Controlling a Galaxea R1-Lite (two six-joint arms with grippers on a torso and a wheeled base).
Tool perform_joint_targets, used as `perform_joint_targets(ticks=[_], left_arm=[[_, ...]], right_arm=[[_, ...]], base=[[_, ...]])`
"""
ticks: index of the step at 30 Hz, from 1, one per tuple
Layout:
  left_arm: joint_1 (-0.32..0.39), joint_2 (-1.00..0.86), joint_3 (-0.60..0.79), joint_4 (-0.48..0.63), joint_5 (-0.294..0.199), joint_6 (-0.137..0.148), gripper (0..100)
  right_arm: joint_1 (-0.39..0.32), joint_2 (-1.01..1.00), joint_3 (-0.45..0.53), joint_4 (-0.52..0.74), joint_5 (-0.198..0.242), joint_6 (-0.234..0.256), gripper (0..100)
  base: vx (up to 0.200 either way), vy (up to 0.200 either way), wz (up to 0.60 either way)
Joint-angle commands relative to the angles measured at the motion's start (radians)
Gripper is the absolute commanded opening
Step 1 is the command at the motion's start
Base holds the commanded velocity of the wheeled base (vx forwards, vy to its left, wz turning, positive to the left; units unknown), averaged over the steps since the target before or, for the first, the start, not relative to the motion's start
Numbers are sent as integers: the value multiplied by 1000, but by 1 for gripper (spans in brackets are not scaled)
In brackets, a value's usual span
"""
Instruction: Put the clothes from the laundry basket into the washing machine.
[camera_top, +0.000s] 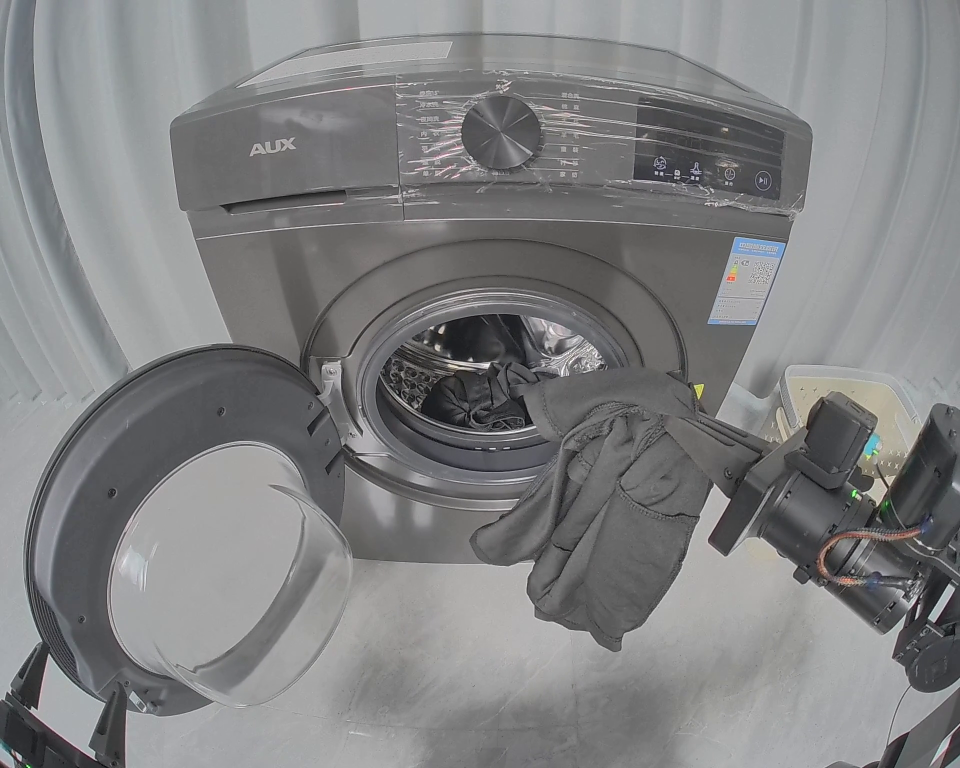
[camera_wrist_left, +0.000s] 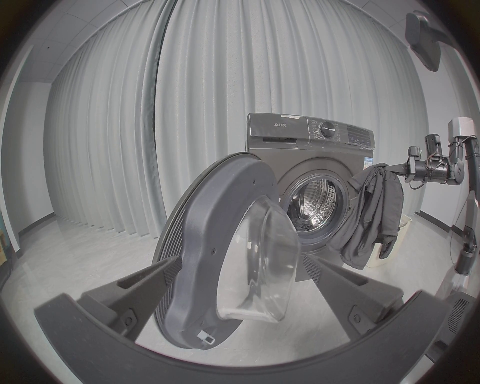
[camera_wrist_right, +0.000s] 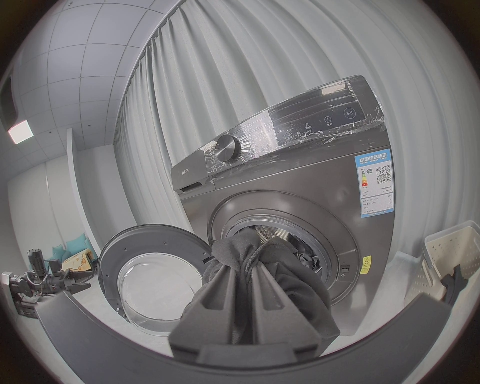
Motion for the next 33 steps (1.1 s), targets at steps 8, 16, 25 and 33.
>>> perform_joint_targets(ticks=[8, 16, 25, 33], left_arm=[[-2, 156, -211, -32, -287, -55, 100], [-16, 446, -271, -141, -544, -41, 100], [-142, 747, -317, -279, -601, -29, 100], [-418, 1040, -321, -531, -392, -50, 100]], right_arm=[[38, 52, -30, -17, 1, 19, 0], [59, 54, -96, -23, -1, 70, 0], [58, 123, -163, -17, 1, 89, 0], [47, 242, -223, -24, -19, 89, 0]], base=[[0, 0, 0], [0, 0, 0], [0, 0, 0], [0, 0, 0]])
